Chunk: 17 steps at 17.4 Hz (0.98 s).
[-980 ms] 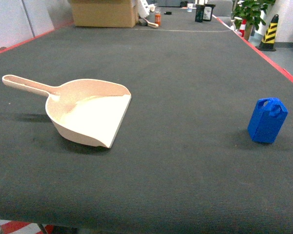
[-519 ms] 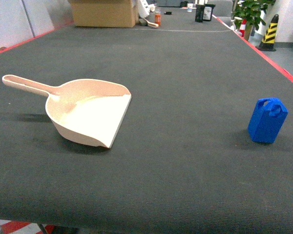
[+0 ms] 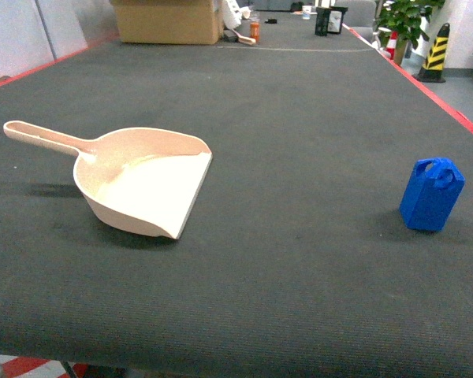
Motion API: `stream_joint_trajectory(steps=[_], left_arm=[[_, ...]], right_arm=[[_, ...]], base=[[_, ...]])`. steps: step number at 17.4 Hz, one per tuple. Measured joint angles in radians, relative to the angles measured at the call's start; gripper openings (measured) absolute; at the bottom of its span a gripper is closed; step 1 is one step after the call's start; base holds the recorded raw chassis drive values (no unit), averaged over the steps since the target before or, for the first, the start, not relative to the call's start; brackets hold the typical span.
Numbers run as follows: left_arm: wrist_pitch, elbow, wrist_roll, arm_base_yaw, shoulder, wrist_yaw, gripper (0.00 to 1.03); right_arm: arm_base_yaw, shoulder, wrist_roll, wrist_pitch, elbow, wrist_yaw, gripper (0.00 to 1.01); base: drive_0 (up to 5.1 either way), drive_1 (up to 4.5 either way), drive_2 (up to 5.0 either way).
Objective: Place part in tray to right shelf
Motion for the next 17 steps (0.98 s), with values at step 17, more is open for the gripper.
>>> stream_joint_trajectory(steps=[17], left_arm=[[0.0,0.0,0.0,0.0,0.0,0.0,0.98]], right_arm=[[0.0,0.0,0.0,0.0,0.0,0.0,0.98]], base=[[0.0,0.0,0.0]])
